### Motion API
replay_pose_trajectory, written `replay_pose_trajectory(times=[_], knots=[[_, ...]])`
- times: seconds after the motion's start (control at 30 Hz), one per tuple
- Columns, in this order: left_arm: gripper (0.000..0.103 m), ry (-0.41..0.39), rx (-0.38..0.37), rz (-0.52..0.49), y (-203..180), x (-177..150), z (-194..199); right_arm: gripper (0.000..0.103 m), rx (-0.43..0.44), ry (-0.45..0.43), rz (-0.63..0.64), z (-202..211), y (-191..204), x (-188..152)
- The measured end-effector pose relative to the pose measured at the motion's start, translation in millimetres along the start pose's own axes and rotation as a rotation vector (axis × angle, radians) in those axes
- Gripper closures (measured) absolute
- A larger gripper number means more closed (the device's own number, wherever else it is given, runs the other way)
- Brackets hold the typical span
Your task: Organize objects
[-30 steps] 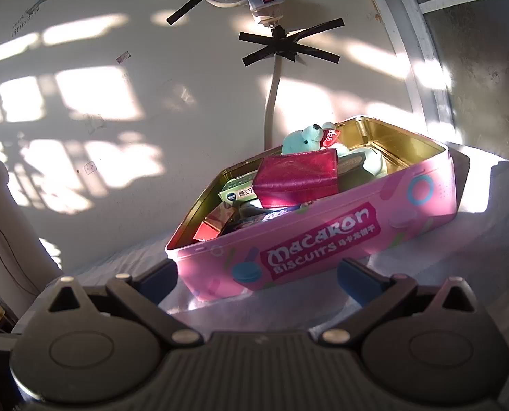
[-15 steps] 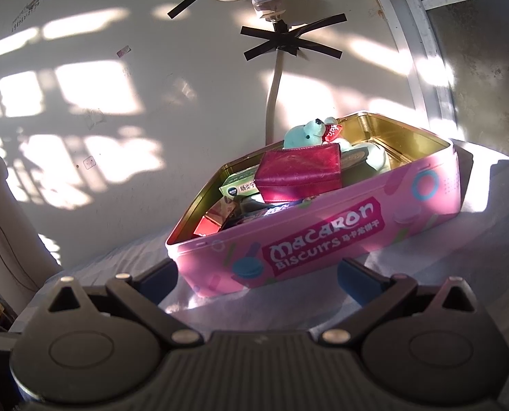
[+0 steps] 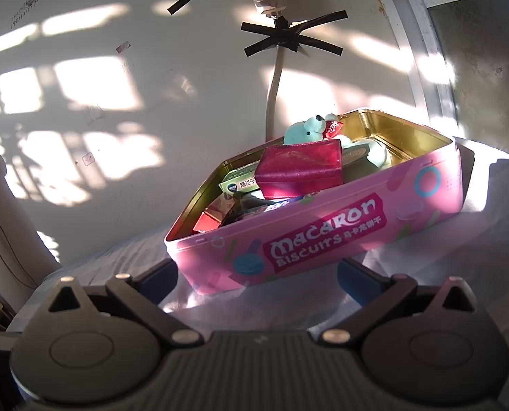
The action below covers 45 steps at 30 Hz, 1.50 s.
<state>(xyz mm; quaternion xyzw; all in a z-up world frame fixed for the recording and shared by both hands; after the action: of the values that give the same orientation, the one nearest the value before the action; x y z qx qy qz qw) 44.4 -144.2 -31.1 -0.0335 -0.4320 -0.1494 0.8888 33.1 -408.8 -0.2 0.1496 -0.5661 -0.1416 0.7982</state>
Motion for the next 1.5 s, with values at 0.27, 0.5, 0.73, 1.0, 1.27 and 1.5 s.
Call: replay_pose_trajectory(times=[0.27, 0.5, 0.73, 1.0, 1.27, 1.5], knots=[[0.000, 0.005, -0.003, 0.000, 1.0, -0.4, -0.9, 0.000, 0.000, 0.004, 0.000, -2.0, -0.9, -2.7], [0.000, 0.009, -0.005, -0.002, 0.2, -1.3, -2.1, 0.000, -0.003, 0.005, -0.004, -2.5, -2.1, -3.2], [0.000, 0.015, -0.007, -0.002, 1.0, -2.0, -4.3, 0.000, -0.007, 0.009, -0.006, -4.0, -3.6, -3.2], [0.000, 0.021, -0.009, -0.003, 1.3, -3.4, -7.3, 0.000, -0.008, 0.013, -0.008, -5.5, -3.1, -3.3], [0.000, 0.028, -0.013, -0.002, 2.1, -3.8, -8.9, 0.000, -0.011, 0.020, -0.008, -7.3, -3.8, -5.5], [0.000, 0.027, -0.019, -0.003, 3.6, -4.7, -9.1, 0.000, -0.011, 0.022, -0.008, -8.3, -2.8, -6.4]])
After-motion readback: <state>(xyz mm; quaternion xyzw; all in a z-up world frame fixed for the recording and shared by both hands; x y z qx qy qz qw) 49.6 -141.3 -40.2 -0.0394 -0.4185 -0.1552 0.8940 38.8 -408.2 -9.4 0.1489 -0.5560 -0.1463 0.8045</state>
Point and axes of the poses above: each gripper's, at about its wrist camera, not at the fingertips, and z roughly against the way its jaws point, y to its left, x to its top, the point moved 5 cm from there along -z, roughly the way its jaws point, and after that the axes turned 8 degrees about -y, right-handed, at the moved point
